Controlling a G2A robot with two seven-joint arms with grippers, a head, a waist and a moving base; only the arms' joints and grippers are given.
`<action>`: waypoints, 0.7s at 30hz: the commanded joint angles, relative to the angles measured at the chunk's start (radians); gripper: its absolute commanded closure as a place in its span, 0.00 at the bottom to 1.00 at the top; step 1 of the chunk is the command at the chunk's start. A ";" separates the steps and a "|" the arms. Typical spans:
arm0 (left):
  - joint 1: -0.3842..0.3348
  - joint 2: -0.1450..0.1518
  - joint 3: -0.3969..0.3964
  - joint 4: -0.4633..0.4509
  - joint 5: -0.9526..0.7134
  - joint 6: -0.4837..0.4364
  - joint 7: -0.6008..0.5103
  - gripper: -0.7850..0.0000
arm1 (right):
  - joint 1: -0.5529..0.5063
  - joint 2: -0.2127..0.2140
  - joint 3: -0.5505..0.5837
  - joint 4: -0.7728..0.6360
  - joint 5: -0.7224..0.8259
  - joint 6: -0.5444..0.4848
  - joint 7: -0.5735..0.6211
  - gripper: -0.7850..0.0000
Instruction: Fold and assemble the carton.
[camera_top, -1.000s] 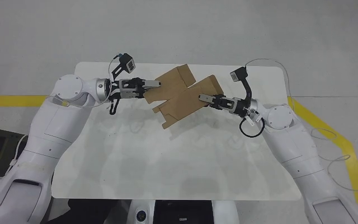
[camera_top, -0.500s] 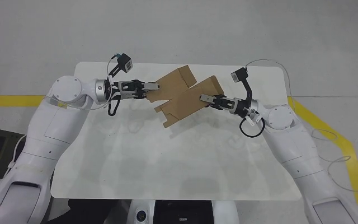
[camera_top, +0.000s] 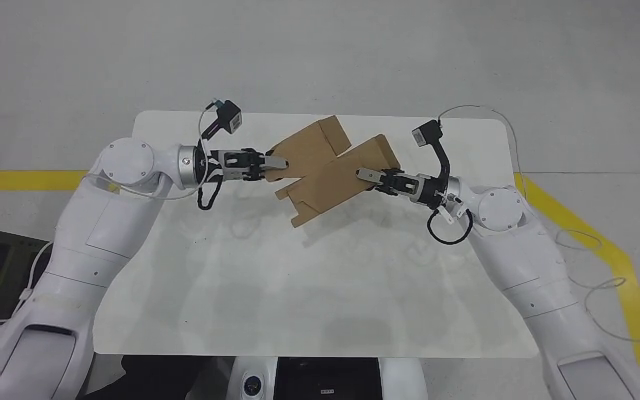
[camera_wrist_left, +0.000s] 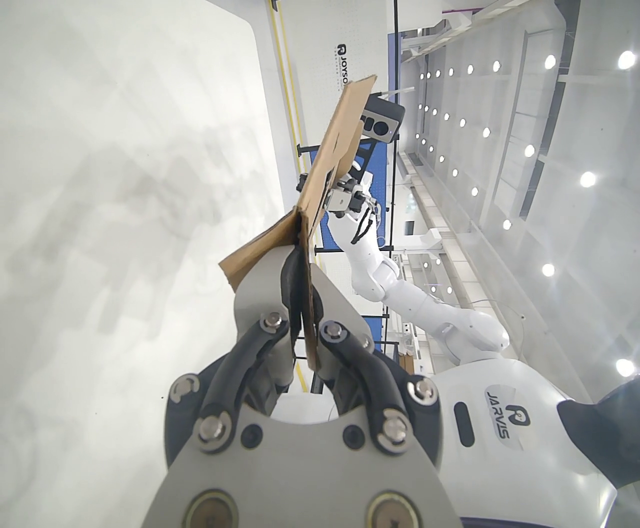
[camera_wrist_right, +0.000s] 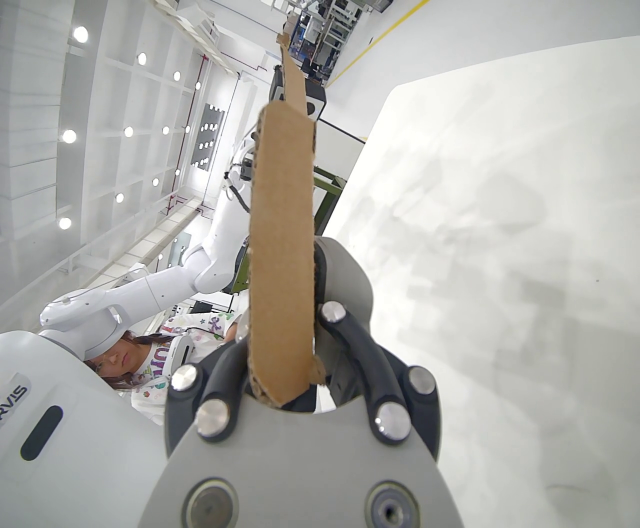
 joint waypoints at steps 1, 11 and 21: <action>-0.002 -0.002 0.000 0.002 0.003 0.000 0.000 1.00 | 0.000 -0.001 -0.001 -0.001 0.000 0.001 0.001 1.00; -0.007 -0.007 -0.013 0.004 -0.003 -0.012 -0.015 1.00 | -0.010 0.002 0.031 0.017 0.012 -0.018 -0.007 0.00; 0.013 0.009 -0.073 -0.049 0.048 -0.129 -0.070 1.00 | -0.109 0.060 0.227 -0.118 -0.095 -0.030 0.028 0.00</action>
